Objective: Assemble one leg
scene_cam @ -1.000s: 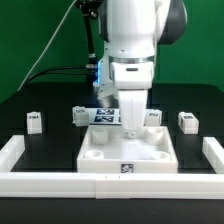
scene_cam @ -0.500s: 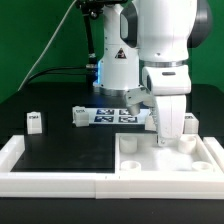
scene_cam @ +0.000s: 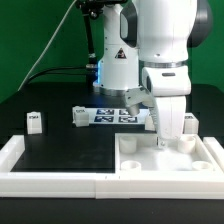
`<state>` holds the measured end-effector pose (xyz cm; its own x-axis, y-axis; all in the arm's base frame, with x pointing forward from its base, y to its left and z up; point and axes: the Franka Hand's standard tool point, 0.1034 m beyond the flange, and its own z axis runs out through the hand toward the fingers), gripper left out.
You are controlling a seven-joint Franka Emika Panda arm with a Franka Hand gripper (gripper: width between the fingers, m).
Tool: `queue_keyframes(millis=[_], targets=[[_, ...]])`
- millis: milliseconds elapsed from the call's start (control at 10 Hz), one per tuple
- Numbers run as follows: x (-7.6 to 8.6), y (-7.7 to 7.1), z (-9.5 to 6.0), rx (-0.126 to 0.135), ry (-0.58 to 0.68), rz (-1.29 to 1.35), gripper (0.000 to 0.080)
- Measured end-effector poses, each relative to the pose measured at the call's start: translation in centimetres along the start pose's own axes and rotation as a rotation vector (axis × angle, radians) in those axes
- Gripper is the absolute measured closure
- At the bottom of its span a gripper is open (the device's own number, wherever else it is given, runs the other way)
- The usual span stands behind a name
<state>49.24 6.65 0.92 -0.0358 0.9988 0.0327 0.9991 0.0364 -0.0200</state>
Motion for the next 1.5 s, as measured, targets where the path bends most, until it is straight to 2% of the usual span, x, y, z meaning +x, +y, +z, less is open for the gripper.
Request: queue_keyframes(millis=[100,200,300,400,800,1300,1400,1500], targets=[[0.0,0.0,0.0,0.0,0.0,0.0,0.0499],[-0.1,0.0,0.0,0.0,0.0,0.001,0.032],[-0.1,0.0,0.0,0.0,0.0,0.001,0.0188],[-0.1,0.0,0.0,0.0,-0.001,0.001,0.0161],[-0.1,0.0,0.0,0.0,-0.001,0.003,0.0151],[2.6,-4.3,-4.3,-0.031,-0.015,0.221,0.0151],[2.9,-4.8,-4.4,-0.02,-0.017,0.281,0.0151],[2.8,-4.7,-4.2,-0.02,-0.017,0.274,0.0151]])
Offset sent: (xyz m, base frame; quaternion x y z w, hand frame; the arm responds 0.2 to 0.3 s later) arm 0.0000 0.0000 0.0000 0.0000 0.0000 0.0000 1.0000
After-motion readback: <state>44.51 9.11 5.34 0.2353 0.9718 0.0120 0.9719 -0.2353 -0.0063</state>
